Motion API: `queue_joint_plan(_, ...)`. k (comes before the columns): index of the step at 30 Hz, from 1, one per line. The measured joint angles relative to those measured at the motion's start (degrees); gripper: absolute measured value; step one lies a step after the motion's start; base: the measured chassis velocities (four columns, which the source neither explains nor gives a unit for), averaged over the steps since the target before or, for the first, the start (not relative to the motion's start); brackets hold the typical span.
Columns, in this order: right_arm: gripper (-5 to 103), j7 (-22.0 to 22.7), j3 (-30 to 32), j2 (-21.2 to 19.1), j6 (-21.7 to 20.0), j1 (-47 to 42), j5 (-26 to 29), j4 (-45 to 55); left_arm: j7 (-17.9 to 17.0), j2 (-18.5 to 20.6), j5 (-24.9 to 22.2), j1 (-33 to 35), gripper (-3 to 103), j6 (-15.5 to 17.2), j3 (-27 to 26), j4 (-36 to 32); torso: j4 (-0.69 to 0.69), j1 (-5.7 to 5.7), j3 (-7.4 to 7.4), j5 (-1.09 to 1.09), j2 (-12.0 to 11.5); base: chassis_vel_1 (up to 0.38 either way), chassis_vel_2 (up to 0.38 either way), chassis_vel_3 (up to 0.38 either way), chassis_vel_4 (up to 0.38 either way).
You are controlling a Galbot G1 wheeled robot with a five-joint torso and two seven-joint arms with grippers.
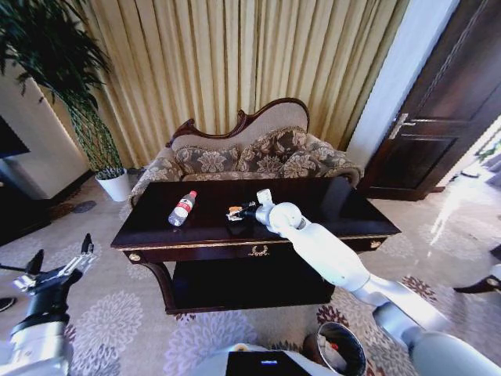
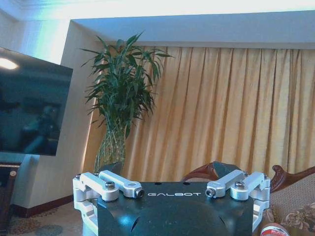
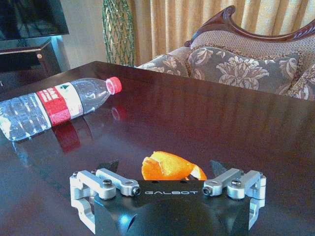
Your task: Move to the front of the table and place the trash on the table into the trash bin.
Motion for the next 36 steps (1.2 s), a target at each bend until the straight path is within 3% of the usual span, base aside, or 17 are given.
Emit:
queue_joint_plan(2,102,0.0,0.0,0.0,0.0,-0.1,-0.1,-0.1,0.0,0.0,0.0,0.0,100,0.0,0.0,0.0,0.00,0.00,0.00,0.00,0.0,0.000,0.000,0.000,0.000)
queue_joint_plan(6,97,0.0,0.0,0.1,0.0,-0.4,-0.4,-0.1,0.0,0.1,0.0,-0.1,100,-0.1,0.0,0.0,-0.01,0.00,0.00,0.00,0.0,0.000,0.000,0.000,0.000)
queue_joint_plan(11,77,0.0,0.0,0.1,0.0,-0.9,-0.9,-0.2,0.0,0.2,-0.2,-0.2,100,-0.2,0.0,0.2,0.00,0.00,0.00,0.00,0.0,0.000,0.000,0.000,0.000)
queue_joint_plan(12,77,0.0,0.0,0.1,0.0,-0.9,-0.9,-0.2,0.0,0.2,-0.2,-0.2,100,-0.2,0.0,0.2,0.00,0.00,0.00,0.00,0.0,0.000,0.000,0.000,0.000)
queue_joint_plan(15,60,0.0,0.0,0.1,0.1,-0.9,-1.1,-0.4,0.0,0.2,-0.3,-0.3,100,-0.2,0.1,0.2,-0.01,0.00,0.00,0.00,0.0,0.000,0.000,0.000,0.000)
queue_joint_plan(20,49,0.0,0.1,0.0,0.1,-1.0,-1.2,-0.5,0.0,0.2,-0.3,-0.4,100,-0.2,0.1,0.5,0.00,0.00,0.00,0.00,0.0,0.000,0.000,0.000,0.000)
queue_joint_plan(24,32,0.0,0.7,0.1,0.2,-1.4,-1.3,-0.2,0.1,0.2,-0.3,-0.5,100,-0.3,0.3,0.6,0.00,0.00,0.00,0.00,0.0,0.000,0.000,0.000,0.000)
queue_joint_plan(26,21,0.0,1.7,0.2,0.2,-1.7,-1.2,0.4,0.1,0.2,-0.3,-0.5,100,-0.3,0.3,0.7,-0.01,0.00,0.00,0.00,0.0,0.000,0.000,0.000,0.000)
queue_joint_plan(29,15,0.0,3.0,0.3,0.3,-2.0,-1.1,1.3,0.1,0.2,-0.3,-0.5,100,-0.4,0.3,0.8,0.00,0.00,0.00,0.00,0.0,0.000,0.000,0.000,0.000)
queue_joint_plan(30,8,0.0,4.7,0.3,0.7,-2.4,-1.1,2.4,0.1,0.2,-0.3,-0.5,100,-0.5,0.3,0.9,0.00,0.00,0.00,0.00,0.0,0.000,0.000,0.000,0.000)
queue_joint_plan(36,7,0.0,15.2,-0.7,2.9,-3.7,-3.2,6.7,0.1,1.1,-0.4,-0.8,100,-0.9,0.2,1.1,0.00,0.00,0.00,0.00,0.0,0.000,0.000,0.000,0.000)
